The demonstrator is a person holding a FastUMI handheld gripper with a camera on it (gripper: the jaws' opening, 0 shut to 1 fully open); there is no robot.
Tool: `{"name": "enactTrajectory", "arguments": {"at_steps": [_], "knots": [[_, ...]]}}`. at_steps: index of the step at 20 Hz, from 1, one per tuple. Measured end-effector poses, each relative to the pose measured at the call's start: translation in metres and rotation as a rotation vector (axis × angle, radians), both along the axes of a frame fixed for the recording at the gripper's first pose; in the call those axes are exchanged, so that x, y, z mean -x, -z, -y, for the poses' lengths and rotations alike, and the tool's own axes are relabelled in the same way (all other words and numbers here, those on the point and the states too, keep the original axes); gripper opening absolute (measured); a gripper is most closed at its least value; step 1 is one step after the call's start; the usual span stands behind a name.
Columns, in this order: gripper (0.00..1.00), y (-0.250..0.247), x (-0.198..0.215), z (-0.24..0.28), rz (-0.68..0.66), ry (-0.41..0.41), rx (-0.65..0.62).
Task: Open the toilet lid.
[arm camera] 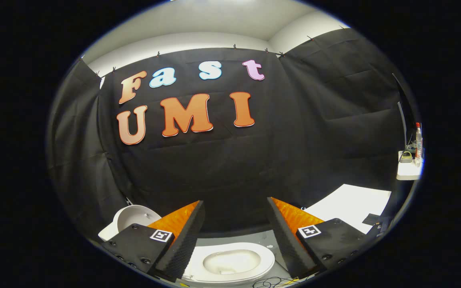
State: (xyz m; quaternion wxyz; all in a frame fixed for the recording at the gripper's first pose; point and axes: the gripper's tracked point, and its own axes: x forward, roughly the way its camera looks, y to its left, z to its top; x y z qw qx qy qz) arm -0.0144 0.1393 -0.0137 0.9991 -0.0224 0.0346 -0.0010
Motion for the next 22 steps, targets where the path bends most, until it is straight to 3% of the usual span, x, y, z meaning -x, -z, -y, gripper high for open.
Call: {"name": "enactTrajectory", "arguments": {"at_steps": [14, 22], "knots": [[0.98, 0.013, 0.004, 0.004, -0.024, 0.018, 0.019], [0.98, 0.014, 0.002, -0.007, -0.030, -0.024, 0.000]]}}
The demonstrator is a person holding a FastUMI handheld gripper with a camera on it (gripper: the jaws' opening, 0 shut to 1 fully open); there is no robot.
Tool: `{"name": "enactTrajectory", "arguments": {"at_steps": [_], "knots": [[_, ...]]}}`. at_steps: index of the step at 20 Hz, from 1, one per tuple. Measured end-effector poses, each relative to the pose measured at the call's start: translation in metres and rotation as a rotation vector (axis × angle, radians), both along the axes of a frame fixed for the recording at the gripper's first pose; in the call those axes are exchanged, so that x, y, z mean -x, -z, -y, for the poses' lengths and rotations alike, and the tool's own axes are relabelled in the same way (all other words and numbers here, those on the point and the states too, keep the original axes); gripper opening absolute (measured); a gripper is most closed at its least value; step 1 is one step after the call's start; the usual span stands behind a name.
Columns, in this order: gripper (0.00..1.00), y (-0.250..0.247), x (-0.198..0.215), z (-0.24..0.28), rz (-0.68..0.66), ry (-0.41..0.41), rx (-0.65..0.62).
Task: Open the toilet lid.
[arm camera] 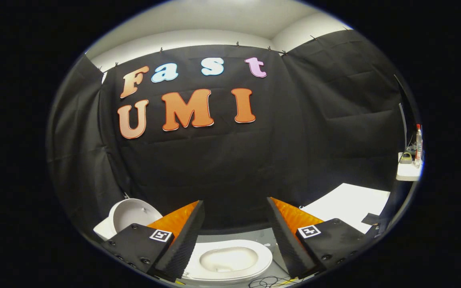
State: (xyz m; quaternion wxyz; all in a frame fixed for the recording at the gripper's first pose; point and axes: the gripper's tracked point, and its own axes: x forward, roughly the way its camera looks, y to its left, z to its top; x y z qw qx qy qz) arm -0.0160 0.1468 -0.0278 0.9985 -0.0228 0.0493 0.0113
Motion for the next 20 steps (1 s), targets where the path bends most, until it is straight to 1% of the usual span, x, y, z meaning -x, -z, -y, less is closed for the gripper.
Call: {"name": "enactTrajectory", "arguments": {"at_steps": [4, 7, 12, 15, 20], "knots": [[0.98, 0.008, 0.000, -0.002, -0.035, -0.043, -0.007], [0.98, -0.003, 0.006, 0.002, -0.036, -0.050, -0.007], [0.98, -0.035, 0.017, 0.008, 0.029, -0.028, 0.012], [0.98, -0.036, 0.018, 0.013, 0.028, -0.006, 0.003], [0.98, -0.030, 0.017, 0.013, 0.020, -0.003, 0.016]]}}
